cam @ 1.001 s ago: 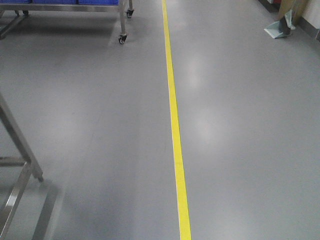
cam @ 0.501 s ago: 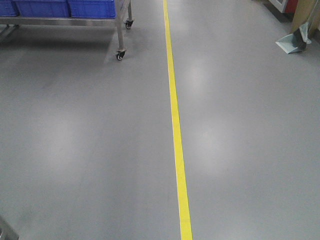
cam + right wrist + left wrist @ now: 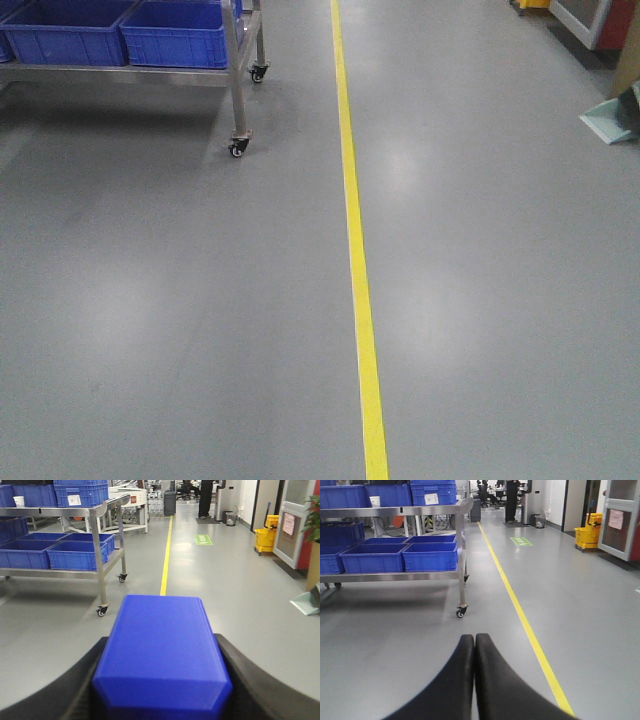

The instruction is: Pour parts from conveyor to right shelf

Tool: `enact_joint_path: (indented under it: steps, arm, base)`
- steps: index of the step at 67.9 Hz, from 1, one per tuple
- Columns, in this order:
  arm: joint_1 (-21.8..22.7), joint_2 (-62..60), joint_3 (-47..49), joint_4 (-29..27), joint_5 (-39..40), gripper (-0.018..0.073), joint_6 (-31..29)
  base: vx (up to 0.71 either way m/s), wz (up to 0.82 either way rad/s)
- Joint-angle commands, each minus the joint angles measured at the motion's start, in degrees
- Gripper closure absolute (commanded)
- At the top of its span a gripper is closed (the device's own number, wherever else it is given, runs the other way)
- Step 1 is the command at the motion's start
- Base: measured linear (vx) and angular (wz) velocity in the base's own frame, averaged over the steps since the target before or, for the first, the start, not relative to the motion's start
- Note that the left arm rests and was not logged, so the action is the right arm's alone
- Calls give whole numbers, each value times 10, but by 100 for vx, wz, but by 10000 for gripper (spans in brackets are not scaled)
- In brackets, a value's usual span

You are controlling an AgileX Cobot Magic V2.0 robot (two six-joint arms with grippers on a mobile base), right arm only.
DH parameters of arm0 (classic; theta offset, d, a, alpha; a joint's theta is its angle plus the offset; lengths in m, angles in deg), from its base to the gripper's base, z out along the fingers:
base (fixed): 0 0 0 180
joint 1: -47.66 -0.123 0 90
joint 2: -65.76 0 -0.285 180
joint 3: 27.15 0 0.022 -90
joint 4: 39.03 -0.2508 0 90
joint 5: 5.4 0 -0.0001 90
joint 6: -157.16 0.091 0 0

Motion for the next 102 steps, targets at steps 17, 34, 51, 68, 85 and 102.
enact_joint_path:
  steps: [17,34,51,68,85,102]
  arm:
    - [4,8,16,-1,48,565,-1]
    - [4,8,16,-1,48,565,-1]
    - [4,8,16,-1,48,565,-1]
    - [4,8,16,-1,48,565,-1]
    - [4,8,16,-1,48,565,-1]
    - [4,8,16,-1,48,565,-1]
  base:
    - [62,21]
    - [58,36]
    - [56,38]
    - [54,41]
    - [53,46]
    - [54,58]
